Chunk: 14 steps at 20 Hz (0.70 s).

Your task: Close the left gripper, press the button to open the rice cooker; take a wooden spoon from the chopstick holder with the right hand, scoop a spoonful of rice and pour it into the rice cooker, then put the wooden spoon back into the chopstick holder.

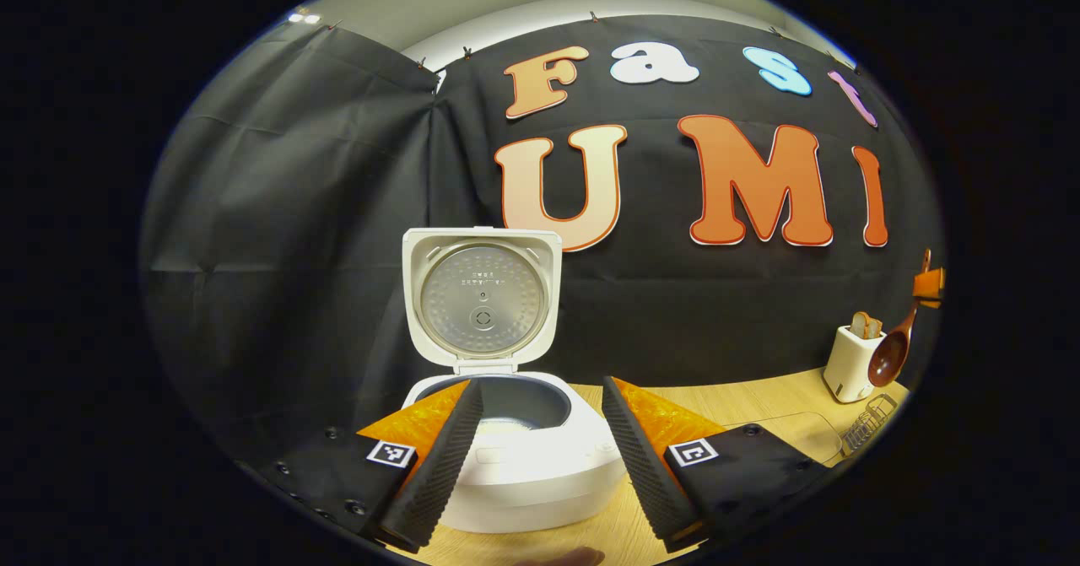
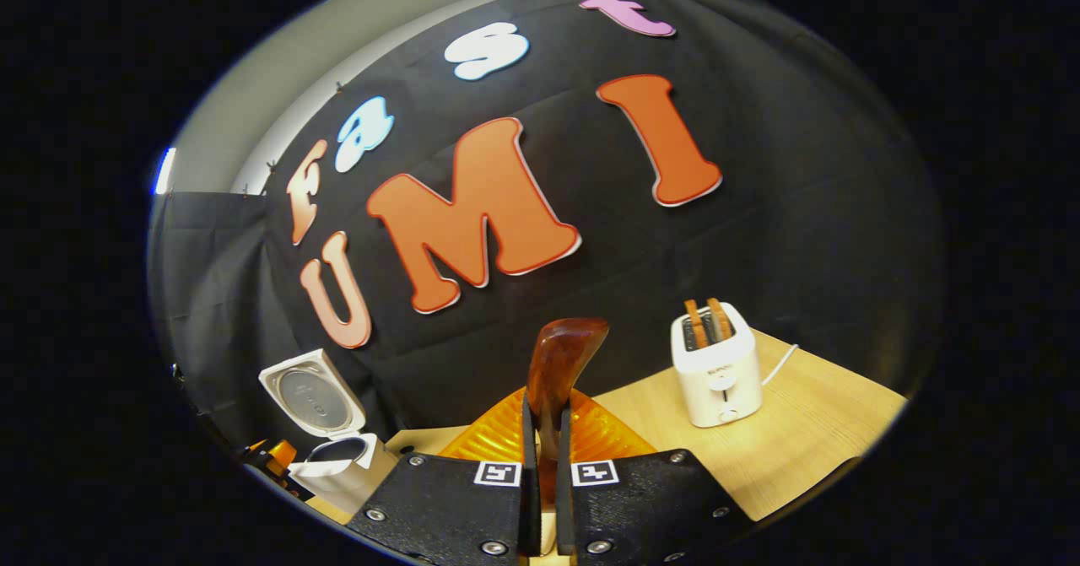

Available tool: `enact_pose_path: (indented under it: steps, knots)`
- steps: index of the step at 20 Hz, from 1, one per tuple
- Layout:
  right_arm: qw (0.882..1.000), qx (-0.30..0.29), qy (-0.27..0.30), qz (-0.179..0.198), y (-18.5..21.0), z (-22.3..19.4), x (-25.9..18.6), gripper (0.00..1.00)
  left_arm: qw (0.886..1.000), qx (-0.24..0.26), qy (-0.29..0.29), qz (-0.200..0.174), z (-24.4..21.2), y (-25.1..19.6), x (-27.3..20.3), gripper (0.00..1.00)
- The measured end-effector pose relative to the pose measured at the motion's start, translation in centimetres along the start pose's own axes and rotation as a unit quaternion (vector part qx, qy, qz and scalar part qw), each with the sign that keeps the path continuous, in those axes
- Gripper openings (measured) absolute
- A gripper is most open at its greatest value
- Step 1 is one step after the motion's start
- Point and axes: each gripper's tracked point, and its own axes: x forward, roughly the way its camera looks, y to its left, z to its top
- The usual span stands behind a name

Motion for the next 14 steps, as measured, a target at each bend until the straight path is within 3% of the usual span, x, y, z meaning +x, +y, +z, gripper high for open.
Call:
enact_pose_path:
  steps: [2,9,14]
  knots:
    - [1.0,0.008,0.007,-0.021,-2.3,-0.5,-0.4,0.07,1.0,-0.023,0.006,-0.015,0.1,-1.0,0.4,0.93]
    - [0.995,0.04,0.02,-0.091,-9.6,-2.2,-0.8,0.07,0.999,-0.049,-0.007,-0.01,3.4,0.1,2.3,0.94]
    - [0.992,0.047,0.045,-0.104,-11.0,-4.5,-0.4,0.07,0.994,-0.104,0.022,-0.031,5.2,1.1,5.6,0.93]
